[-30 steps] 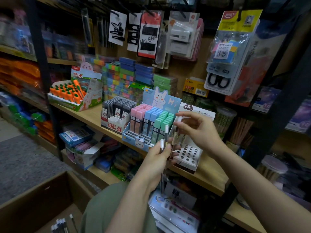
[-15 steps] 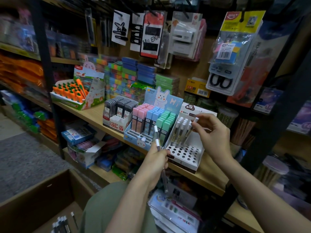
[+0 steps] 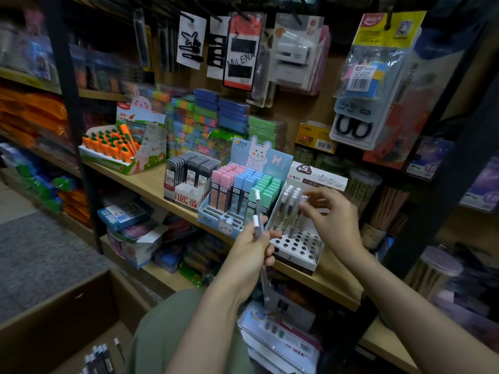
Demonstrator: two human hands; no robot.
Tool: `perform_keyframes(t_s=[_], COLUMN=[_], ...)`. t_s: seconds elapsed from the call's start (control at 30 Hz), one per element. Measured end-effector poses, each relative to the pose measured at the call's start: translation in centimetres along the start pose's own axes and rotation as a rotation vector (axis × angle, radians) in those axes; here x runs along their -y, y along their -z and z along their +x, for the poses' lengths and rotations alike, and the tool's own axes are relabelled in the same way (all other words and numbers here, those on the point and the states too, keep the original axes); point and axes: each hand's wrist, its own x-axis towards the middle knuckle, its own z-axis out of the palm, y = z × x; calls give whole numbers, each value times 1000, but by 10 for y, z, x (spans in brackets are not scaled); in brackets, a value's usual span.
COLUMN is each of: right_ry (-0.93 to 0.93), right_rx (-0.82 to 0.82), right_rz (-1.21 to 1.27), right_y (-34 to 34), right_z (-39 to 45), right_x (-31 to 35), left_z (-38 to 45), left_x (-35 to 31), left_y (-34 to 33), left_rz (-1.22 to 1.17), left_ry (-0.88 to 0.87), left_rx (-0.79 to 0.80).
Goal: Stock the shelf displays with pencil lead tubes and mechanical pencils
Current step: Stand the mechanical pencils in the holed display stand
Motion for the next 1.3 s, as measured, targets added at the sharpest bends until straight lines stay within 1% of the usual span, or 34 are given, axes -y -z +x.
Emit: perform_keyframes(t_s=[0.2,0.33,0.4,0.5,0.6,0.67,0.77,0.83,0.87,0.97,1.03,1.1,1.13,1.2,1.3], right_ry=[21,50,31,-21,-119,-171,-204,-212,-202,-146,-61,17,36,59,87], right_rx=[16,0,-11,19,166,259,343,341,323,205,104,37,15,-12,-46], right_rz=[-103,-148,-149,-30,232,380,505,534,520,451,284,62,-7,-68,-72], right_y=[-7,-8,-5,1,3,4,7,11,14,28,37,40,38,31,20], right_z=[0,-4,-4,-1,4,6,6,5,6,12,15,15,14,12,12], right_x=[-4,-6,-4,8,23,30,35,37,38,37,32,23,18,8,-5], left_z=[-2,-3,-5,-6,-7,-8,-9,-10,-9,-6,-3,0,1,1,2], left_x=[1,-1,-2,-4,-6,-6,-8,-8,-6,1,3,3,3,5,8], left_y=[1,0,0,-2,-5,-6,-7,-8,-7,-5,-2,-2,-3,-6,-9], left_rz=[82,126,145,116,-7,-44,-52,-31,17,246,329,322,299,235,223], left_ry=[-59,-62,-52,-24,22,44,56,65,59,-13,-61,-47,-23,20,58], left_rx=[42,60,86,145,238,281,326,322,285,92,31,17,16,18,42])
